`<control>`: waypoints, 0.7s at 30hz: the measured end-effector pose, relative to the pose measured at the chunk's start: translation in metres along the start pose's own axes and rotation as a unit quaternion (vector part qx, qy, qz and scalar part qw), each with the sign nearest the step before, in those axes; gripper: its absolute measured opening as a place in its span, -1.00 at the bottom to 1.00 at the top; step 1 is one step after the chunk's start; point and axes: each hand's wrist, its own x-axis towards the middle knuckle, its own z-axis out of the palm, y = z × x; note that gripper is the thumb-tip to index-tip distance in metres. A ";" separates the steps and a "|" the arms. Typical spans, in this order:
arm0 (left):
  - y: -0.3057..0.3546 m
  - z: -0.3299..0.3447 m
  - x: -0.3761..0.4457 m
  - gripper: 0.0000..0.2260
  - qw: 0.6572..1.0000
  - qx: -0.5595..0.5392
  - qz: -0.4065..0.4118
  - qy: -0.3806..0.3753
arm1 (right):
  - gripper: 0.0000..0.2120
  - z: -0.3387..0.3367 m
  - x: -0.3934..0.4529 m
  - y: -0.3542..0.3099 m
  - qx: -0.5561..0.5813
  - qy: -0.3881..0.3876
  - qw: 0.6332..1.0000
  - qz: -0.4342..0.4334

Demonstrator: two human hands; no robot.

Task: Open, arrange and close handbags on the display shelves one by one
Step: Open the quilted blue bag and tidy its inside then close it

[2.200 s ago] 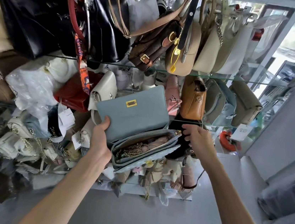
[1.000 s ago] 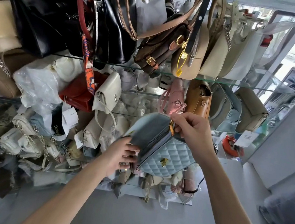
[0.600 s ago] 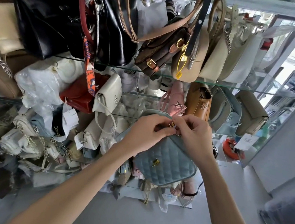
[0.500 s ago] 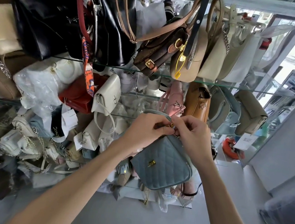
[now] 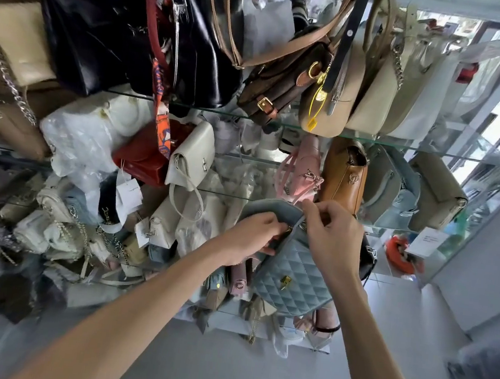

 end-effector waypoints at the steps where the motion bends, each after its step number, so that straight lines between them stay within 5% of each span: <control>1: -0.006 0.000 0.001 -0.72 0.999 0.052 -0.003 0.000 | -0.71 -0.002 0.001 0.001 -0.009 0.004 1.000 0.003; 6: -0.045 -0.025 0.001 -0.70 0.945 0.327 -0.014 0.016 | -0.70 -0.026 0.014 0.005 -0.006 0.082 0.996 0.040; 9: -0.058 -0.047 -0.011 -0.61 0.958 0.282 -0.050 0.008 | -0.72 -0.040 0.021 0.008 0.039 0.117 0.990 0.068; 13: -0.053 -0.045 -0.015 -0.85 0.968 0.246 -0.043 0.008 | -0.70 -0.035 0.026 0.008 0.173 0.109 0.972 0.119; 18: -0.062 -0.065 -0.015 -0.52 0.950 0.283 -0.106 -0.075 | -0.69 -0.033 0.027 0.005 0.224 0.026 0.971 0.077; 21: -0.061 -0.073 -0.014 0.06 0.944 0.319 -0.055 -0.059 | -0.69 -0.034 0.030 0.002 0.238 0.033 0.968 0.077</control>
